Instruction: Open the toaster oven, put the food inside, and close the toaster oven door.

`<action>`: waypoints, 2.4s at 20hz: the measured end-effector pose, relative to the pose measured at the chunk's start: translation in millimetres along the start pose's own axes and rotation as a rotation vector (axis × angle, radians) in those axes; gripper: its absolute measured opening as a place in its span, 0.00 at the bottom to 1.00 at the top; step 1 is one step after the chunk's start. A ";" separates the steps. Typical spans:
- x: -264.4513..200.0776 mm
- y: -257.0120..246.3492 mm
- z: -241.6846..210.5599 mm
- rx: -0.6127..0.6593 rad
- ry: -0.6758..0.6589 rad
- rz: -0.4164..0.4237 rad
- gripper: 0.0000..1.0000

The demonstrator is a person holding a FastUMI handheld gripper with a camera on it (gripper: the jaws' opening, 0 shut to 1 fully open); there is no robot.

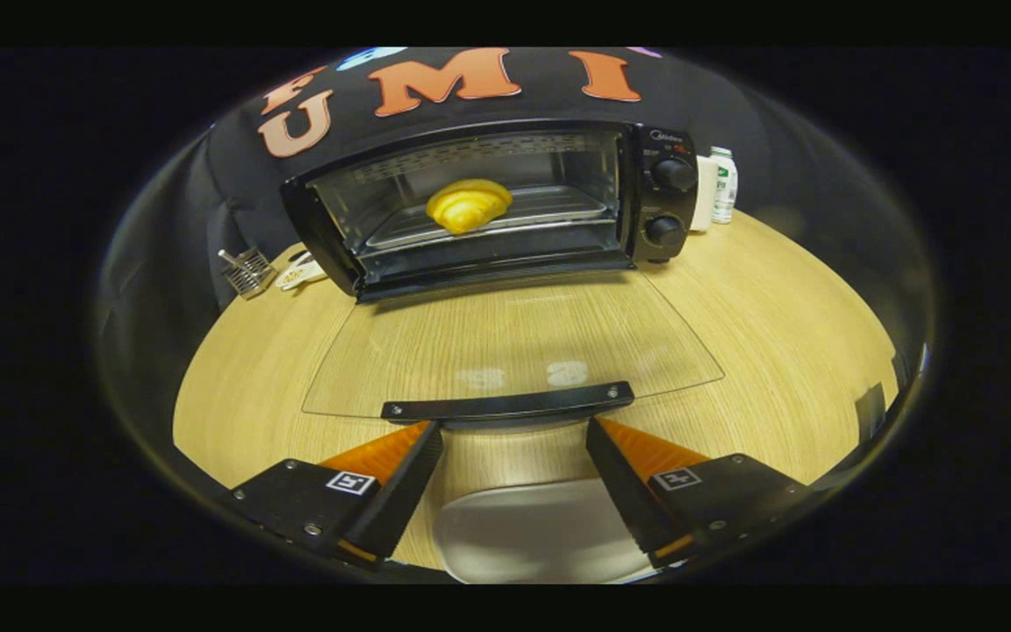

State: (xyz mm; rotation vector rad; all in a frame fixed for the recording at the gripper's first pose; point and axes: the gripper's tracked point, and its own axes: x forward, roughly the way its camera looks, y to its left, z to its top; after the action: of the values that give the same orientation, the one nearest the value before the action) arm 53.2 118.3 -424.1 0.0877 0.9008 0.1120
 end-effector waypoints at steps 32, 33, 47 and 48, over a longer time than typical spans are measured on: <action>-31.1 30.3 218.0 -0.059 -0.311 0.008 0.99; -36.1 29.9 219.8 -0.064 -0.315 0.006 0.99; -258.6 11.4 316.5 -0.112 -0.620 0.018 0.99; -276.1 7.2 318.6 -0.105 -0.642 0.019 0.98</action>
State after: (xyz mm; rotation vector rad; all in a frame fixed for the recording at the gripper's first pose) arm 133.0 79.2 -11.9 0.0300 0.2520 0.1377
